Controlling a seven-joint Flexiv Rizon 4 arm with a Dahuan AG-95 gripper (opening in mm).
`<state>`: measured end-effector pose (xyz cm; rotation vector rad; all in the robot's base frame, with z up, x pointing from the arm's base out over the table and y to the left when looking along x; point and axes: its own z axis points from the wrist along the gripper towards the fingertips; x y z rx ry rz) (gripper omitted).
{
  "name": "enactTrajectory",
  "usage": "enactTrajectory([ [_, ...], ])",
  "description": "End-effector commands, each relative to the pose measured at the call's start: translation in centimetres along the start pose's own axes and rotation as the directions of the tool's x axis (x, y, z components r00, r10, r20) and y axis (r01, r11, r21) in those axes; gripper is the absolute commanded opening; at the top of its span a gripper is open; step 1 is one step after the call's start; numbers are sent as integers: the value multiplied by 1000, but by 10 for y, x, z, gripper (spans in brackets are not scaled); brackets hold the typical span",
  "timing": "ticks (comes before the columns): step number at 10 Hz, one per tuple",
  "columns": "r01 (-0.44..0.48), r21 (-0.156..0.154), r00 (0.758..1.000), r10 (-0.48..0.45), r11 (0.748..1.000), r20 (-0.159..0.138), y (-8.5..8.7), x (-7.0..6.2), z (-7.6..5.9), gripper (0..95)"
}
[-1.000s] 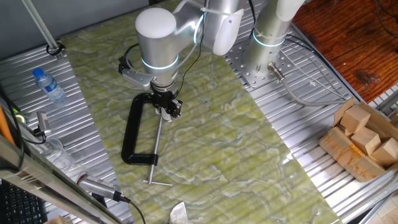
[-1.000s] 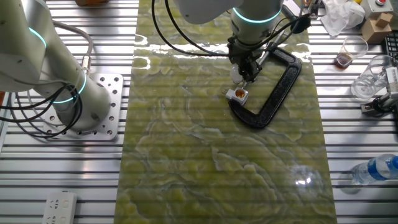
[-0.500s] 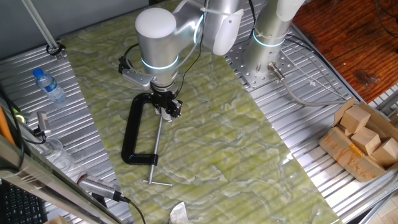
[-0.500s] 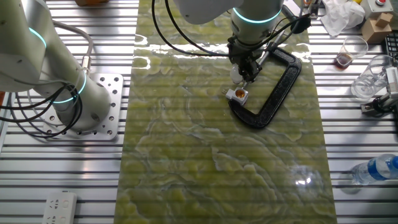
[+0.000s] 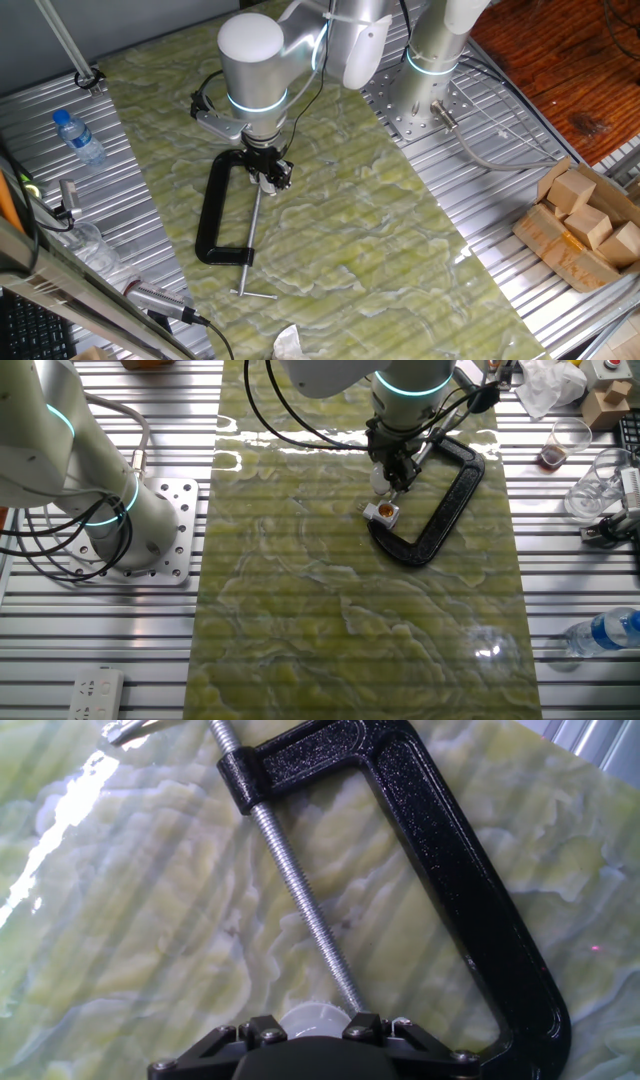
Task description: Take out the light bulb by rotating it
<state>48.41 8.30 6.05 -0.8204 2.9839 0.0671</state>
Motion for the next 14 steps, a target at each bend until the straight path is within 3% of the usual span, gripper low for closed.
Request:
enactTrajectory([
  [1, -1, 1, 1000, 1, 1000, 1, 0, 0, 0, 380],
  [2, -1, 0, 1000, 1, 1000, 1, 0, 0, 0, 380],
  [3, -1, 0, 1000, 1, 1000, 1, 0, 0, 0, 570],
  [12, 24, 2, 1000, -24, 1000, -1, 0, 0, 0, 570],
  [13, 16, 5, 1000, -16, 1000, -4, 0, 0, 0, 190],
  [14, 3, 2, 1000, -3, 1000, -4, 0, 0, -1, 0],
])
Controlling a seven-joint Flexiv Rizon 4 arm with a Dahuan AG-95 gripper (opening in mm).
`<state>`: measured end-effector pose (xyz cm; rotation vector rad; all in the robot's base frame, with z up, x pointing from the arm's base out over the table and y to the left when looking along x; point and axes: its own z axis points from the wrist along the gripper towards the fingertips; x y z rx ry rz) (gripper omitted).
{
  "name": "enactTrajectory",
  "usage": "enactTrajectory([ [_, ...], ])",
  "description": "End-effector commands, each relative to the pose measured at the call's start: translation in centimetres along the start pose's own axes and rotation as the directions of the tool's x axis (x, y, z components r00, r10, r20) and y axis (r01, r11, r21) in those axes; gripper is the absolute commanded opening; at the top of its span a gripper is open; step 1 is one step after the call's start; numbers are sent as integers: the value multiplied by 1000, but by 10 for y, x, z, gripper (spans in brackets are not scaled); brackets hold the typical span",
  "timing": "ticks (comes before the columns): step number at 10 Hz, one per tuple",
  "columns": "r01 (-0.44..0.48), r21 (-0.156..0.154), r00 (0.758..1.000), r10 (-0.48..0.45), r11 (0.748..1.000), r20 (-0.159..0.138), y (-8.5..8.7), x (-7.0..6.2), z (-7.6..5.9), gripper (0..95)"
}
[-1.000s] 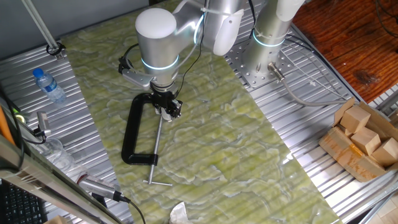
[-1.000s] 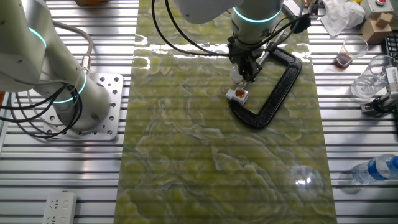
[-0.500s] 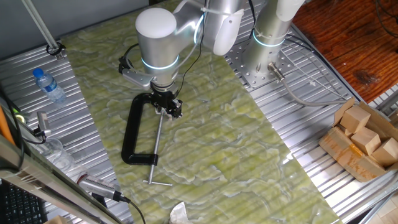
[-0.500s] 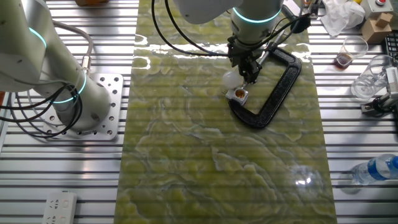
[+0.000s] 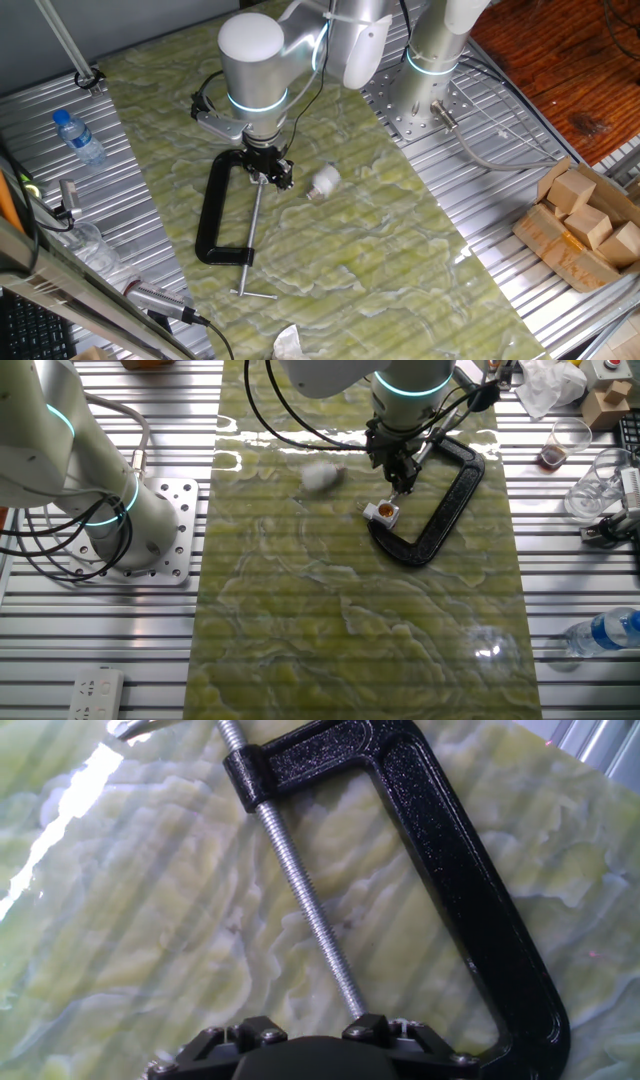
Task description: Take out the light bulb by rotating it
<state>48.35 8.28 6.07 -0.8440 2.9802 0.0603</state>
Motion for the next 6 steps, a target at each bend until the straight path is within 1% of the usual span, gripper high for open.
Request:
enactTrajectory([
  [1, -16, -3, 1000, 16, 1000, -1, 0, -1, -2, 0],
  [3, -41, -9, 999, 41, 999, -6, 0, -1, -7, 0],
  [4, -56, -13, 998, 56, 998, -11, 0, -1, -13, 0],
  [6, -58, -17, 998, 57, 998, -19, 1, -1, -22, 0],
])
